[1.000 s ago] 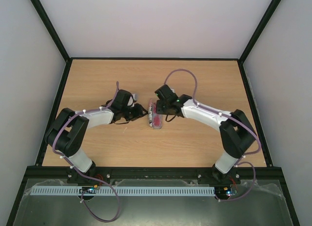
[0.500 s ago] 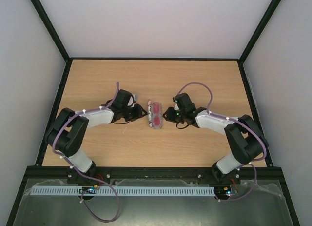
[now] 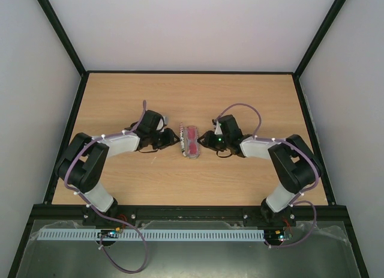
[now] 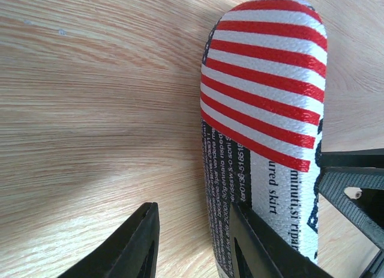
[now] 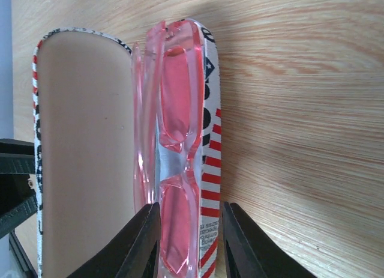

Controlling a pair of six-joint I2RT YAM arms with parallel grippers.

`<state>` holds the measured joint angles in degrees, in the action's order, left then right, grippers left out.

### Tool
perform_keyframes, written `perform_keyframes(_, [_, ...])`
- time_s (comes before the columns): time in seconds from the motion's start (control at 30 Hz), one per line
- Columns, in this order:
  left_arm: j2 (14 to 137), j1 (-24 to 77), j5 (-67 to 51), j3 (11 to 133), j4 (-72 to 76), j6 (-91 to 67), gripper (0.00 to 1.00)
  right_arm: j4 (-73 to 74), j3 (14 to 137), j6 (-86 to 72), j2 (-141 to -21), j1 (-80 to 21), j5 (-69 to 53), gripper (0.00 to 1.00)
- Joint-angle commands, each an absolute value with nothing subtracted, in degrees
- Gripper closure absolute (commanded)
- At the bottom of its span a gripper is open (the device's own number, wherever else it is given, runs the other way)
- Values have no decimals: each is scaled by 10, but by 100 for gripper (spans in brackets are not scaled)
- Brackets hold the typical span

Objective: Organize the sunglasses
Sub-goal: Close the sunglasses case at the center of the board.

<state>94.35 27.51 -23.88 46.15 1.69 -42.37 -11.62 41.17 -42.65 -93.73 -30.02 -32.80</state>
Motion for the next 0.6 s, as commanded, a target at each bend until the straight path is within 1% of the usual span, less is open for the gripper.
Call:
perform_keyframes(0.0, [935,271,-234,478,4,-413,65,-174,399,-434,-956,-294,-357,69])
perform_keyframes(0.17, [944,270,-232,480,5,-411,65,-203,400,-442,-973,-293,-372,68])
perform_keyframes(0.57, [966,270,-232,482,17,-415,65,-217,409,-443,-1003,-289,-379,68])
